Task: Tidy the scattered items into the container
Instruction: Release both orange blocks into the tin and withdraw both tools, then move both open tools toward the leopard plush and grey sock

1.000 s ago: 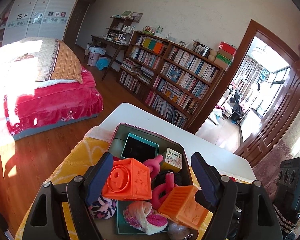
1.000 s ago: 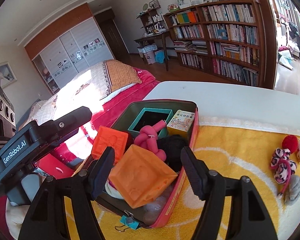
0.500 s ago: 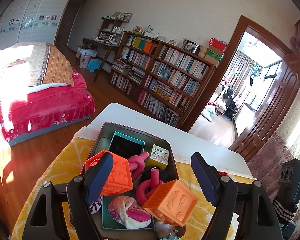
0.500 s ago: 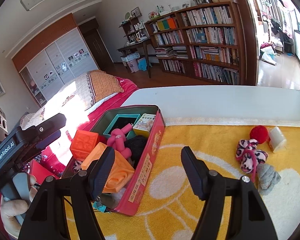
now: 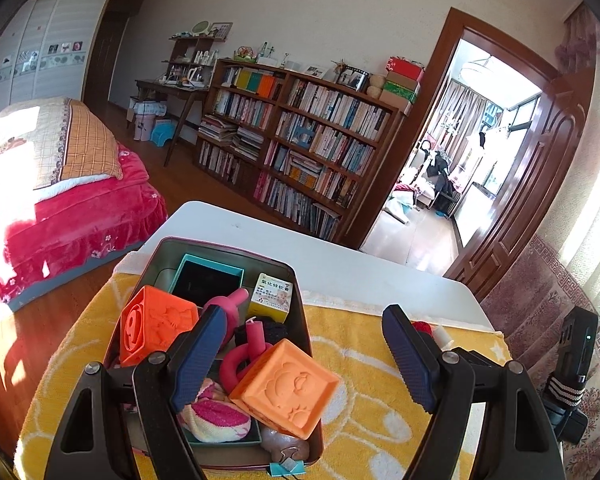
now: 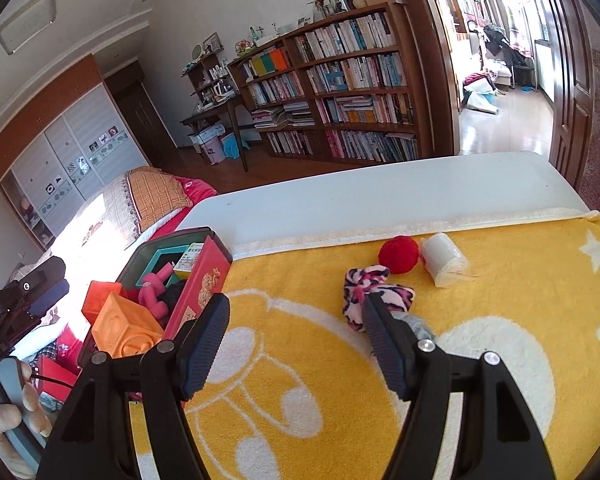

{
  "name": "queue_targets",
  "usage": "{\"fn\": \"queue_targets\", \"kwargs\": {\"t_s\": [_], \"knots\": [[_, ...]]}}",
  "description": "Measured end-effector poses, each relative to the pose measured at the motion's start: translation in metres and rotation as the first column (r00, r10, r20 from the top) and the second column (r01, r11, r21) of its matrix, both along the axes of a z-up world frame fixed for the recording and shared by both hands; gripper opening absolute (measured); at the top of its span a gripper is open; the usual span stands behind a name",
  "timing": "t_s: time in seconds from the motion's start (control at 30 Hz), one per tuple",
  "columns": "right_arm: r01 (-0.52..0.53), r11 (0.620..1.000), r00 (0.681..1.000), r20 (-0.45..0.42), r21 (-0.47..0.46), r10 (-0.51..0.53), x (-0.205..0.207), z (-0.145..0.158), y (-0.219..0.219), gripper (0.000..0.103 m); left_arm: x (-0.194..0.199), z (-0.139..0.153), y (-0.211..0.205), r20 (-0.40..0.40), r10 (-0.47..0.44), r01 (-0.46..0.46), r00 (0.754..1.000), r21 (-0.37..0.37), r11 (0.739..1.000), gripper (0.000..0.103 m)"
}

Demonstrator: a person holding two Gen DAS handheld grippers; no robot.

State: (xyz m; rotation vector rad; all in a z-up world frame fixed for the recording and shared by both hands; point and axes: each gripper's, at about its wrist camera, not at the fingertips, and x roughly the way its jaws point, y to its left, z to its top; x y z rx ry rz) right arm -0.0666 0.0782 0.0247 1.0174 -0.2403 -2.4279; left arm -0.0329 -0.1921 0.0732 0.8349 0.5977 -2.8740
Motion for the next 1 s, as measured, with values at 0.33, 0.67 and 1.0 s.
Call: {"fn": "queue_targets", "kwargs": {"t_s": [0.33,0.67,1.0], "knots": [[0.137,0.99,0.99,-0.005,-0.031,-0.138,-0.007,-0.005,0.051,0.073,-0.016,-0.002,0.042,0.029,-0.079,0.08,0.996,-0.016,0.997,0.082],[0.199,0.98,0.98,0.009,-0.021,-0.198,-0.011,-0.022,0.067,0.073,-0.023,-0.005,0.075,0.037,-0.119,0.12,0.992,-0.012,0.993,0.082],[0.242,0.97,0.97,0.016,-0.012,-0.242,-0.013,-0.029,0.075,0.075,-0.028,-0.014,0.09,0.045,-0.161,0.161,0.986,-0.003,0.987,0.082]]}}
